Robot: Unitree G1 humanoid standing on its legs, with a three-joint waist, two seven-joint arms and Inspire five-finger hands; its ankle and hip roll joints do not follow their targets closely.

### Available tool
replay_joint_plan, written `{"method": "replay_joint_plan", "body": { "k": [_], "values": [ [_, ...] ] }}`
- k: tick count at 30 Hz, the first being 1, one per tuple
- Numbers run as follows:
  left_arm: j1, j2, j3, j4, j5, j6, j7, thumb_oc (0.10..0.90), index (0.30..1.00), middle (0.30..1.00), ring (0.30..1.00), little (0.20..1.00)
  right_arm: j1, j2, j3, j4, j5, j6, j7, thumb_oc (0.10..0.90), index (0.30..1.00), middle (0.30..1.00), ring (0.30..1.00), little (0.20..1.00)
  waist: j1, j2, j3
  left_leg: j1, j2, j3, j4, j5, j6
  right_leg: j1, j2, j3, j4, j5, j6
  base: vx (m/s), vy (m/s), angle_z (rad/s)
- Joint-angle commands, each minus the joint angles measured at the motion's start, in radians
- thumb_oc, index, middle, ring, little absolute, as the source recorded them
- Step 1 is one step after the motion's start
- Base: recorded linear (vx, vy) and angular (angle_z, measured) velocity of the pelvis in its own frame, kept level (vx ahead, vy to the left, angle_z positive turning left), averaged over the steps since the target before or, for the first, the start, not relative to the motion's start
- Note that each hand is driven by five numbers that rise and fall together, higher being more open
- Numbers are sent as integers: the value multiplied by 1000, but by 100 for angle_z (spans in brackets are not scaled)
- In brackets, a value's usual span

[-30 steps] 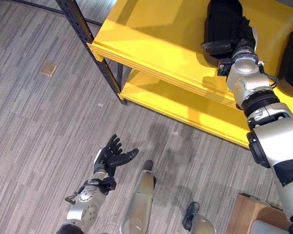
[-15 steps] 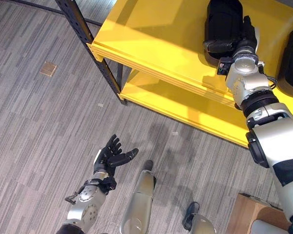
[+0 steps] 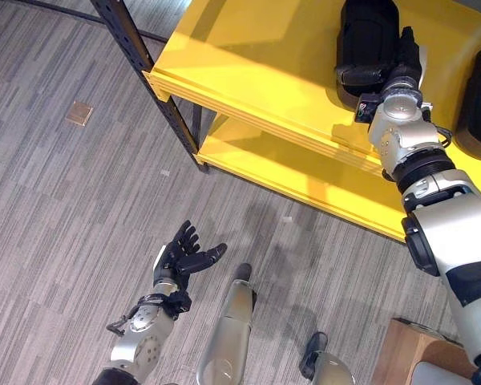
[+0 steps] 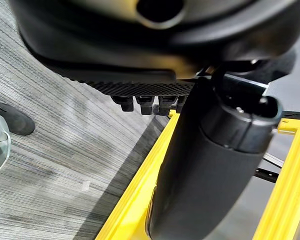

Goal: Move parts from the plastic box to the shelf.

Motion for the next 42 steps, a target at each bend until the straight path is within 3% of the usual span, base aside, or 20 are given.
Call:
{"method": "replay_joint_plan", "body": {
  "k": [1, 42],
  "values": [
    [-40, 62, -8, -70, -17, -90, 1, 900, 1000, 1000, 1000, 1000, -120, -37, 1, -67, -41, -114, -41, 900, 1000, 1000, 1000, 1000, 16, -22, -55, -46, 46, -8, 113, -114, -23, 12, 15, 23, 77, -12, -43, 0, 0, 0],
    [-45, 63, -17, -84, -3, -85, 23, 900, 1000, 1000, 1000, 1000, -88, -22, -97, -2, 37, -109, -93, 900, 1000, 1000, 1000, 1000, 19, -16, -52, -55, 42, -7, 119, -122, -20, 24, 18, 23, 58, -14, -42, 0, 0, 0]
  ]
}}
